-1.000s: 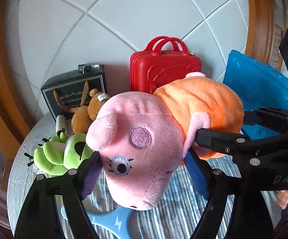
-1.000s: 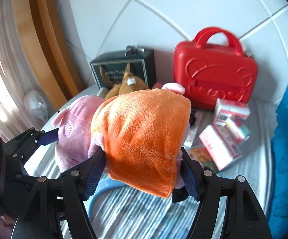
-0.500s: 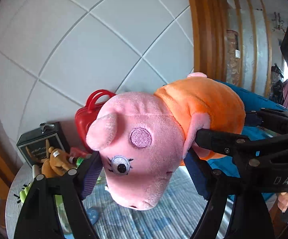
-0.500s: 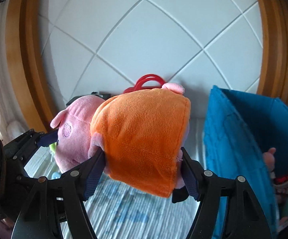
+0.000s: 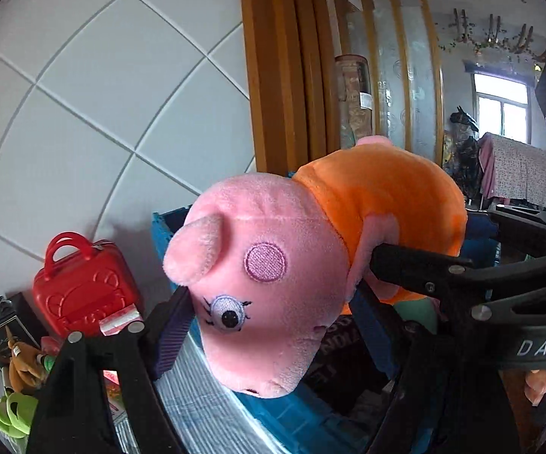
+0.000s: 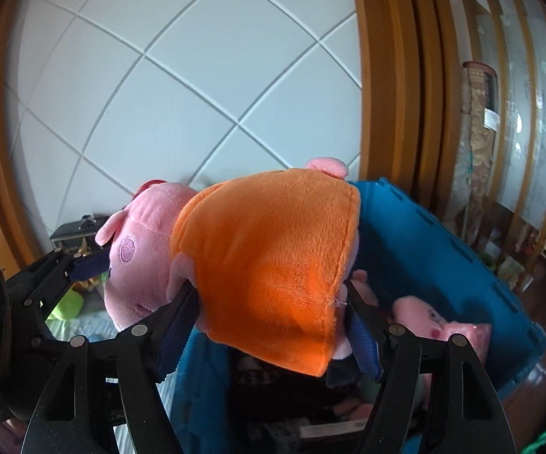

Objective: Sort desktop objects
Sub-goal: 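Carry the orange-shirt pig plush with both tools over the crate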

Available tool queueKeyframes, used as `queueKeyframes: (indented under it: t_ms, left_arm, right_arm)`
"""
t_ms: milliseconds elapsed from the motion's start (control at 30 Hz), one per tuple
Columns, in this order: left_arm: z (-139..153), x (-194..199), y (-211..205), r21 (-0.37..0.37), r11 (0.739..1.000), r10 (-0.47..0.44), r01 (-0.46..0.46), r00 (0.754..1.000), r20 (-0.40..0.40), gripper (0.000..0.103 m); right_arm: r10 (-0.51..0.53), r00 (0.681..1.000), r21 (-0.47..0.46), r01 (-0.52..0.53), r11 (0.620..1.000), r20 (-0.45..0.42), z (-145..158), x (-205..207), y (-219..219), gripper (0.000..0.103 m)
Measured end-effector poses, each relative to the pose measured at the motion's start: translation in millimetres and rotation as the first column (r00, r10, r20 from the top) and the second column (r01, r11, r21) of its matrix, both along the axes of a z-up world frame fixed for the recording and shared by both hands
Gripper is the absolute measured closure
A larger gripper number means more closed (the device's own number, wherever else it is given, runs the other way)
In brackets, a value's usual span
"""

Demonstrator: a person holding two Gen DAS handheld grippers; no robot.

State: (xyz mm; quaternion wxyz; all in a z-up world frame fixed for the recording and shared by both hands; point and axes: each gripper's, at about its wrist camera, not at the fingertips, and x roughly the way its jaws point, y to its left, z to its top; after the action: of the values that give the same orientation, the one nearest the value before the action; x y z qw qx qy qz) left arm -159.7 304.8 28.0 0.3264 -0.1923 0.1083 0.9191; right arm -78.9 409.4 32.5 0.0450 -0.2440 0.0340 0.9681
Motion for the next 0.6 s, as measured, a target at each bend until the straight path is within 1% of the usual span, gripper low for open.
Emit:
queueKeyframes:
  t_ms: [133, 200, 233, 267, 300, 333, 400, 467, 533, 567, 600]
  left_arm:
    - [-6, 5, 48, -0.052, 0.999, 0.009, -0.007, 0.999, 0.033, 0.022]
    - [-7, 10, 66, -0.079, 0.997, 0.013, -0.01, 0.999, 0.036, 0.022]
    - [-7, 14, 73, -0.096, 0.995, 0.018, -0.016, 1.0, 0.023, 0.022]
    - [-7, 18, 82, -0.14, 0.99, 0.031, -0.031, 1.0, -0.007, 0.022]
    - [-7, 22, 87, -0.173, 0.983, 0.048, -0.055, 0.998, -0.045, 0.022]
    - [-6, 25, 91, -0.194, 0.978, 0.062, -0.073, 0.996, -0.065, 0.022]
    - [-5, 29, 96, -0.206, 0.974, 0.076, -0.09, 0.994, -0.073, 0.022]
    - [-5, 29, 95, -0.208, 0.972, 0.099, -0.113, 0.992, -0.075, 0.022]
    - [-6, 29, 92, -0.205, 0.971, 0.114, -0.123, 0.992, -0.054, 0.021]
    - [-6, 27, 89, -0.193, 0.974, 0.118, -0.123, 0.992, -0.035, 0.018]
    - [-6, 26, 84, -0.178, 0.976, 0.122, -0.123, 0.992, -0.021, 0.015]
  right_arm:
    - [-0.01, 1.0, -0.038, 0.01, 0.999, 0.013, -13, 12, 52, 0.03]
    - [-0.016, 1.0, -0.059, 0.017, 0.998, 0.017, -16, 15, 73, 0.029]
    - [-0.02, 1.0, -0.068, 0.021, 0.997, 0.016, -18, 16, 85, 0.029]
    - [-0.02, 1.0, -0.072, 0.021, 0.997, 0.013, -21, 17, 94, 0.029]
    - [-0.029, 1.0, -0.077, 0.029, 0.997, 0.008, -22, 19, 101, 0.032]
    - [-0.035, 0.999, -0.084, 0.035, 0.996, -0.001, -22, 22, 110, 0.035]
    - [-0.045, 0.999, -0.094, 0.045, 0.995, -0.004, -19, 22, 125, 0.035]
    - [-0.073, 0.997, -0.082, 0.073, 0.994, 0.001, -20, 22, 136, 0.035]
    - [-0.088, 0.996, -0.081, 0.089, 0.993, 0.01, -23, 21, 142, 0.034]
    - [-0.089, 0.996, -0.084, 0.09, 0.992, 0.015, -25, 21, 141, 0.033]
    - [-0.092, 0.995, -0.086, 0.094, 0.992, 0.022, -27, 21, 142, 0.027]
